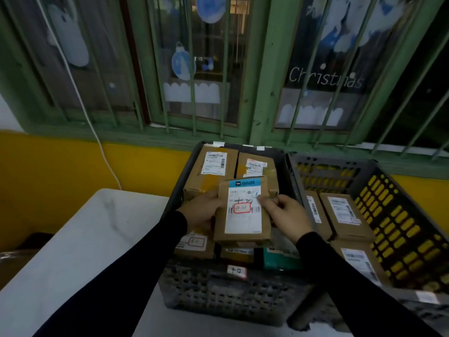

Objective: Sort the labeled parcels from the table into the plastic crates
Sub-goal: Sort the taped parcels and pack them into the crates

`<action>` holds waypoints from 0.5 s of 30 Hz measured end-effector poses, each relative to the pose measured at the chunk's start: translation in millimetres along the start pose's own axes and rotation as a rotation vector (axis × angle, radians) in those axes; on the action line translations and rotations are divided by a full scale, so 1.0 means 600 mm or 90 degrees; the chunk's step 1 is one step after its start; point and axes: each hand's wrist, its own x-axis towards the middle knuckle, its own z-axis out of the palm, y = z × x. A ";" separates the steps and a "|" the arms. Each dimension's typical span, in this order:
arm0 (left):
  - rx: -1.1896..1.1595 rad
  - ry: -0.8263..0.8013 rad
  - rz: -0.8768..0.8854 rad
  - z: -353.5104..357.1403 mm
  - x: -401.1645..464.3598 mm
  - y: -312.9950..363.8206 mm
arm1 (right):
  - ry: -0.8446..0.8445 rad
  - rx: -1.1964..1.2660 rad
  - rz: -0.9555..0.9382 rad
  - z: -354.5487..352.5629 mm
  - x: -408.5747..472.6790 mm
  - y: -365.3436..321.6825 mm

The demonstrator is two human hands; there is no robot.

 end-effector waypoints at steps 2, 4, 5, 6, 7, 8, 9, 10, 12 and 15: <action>0.012 -0.014 -0.017 0.005 0.002 0.000 | -0.033 -0.002 0.016 -0.009 0.005 0.005; 0.023 -0.031 -0.039 0.011 -0.001 -0.004 | -0.072 0.004 0.040 -0.007 0.011 0.015; 0.032 -0.030 -0.051 0.014 0.000 -0.008 | -0.087 -0.007 0.043 -0.004 0.012 0.019; 0.039 -0.021 -0.064 0.014 0.001 -0.013 | -0.098 -0.019 0.031 0.000 0.011 0.021; 0.045 -0.006 -0.074 0.014 -0.001 -0.016 | -0.105 -0.027 0.017 0.005 0.011 0.024; 0.051 0.009 -0.083 0.013 -0.005 -0.018 | -0.109 -0.028 0.004 0.008 0.009 0.025; 0.057 0.020 -0.086 0.010 -0.008 -0.019 | -0.112 -0.033 -0.004 0.012 0.009 0.026; 0.060 0.029 -0.088 0.006 -0.009 -0.021 | -0.117 -0.036 -0.015 0.014 0.009 0.024; 0.079 0.039 -0.093 0.004 -0.013 -0.022 | -0.128 -0.044 -0.027 0.015 0.012 0.027; 0.116 0.061 -0.089 0.007 -0.015 -0.021 | -0.148 -0.019 -0.026 0.013 0.013 0.027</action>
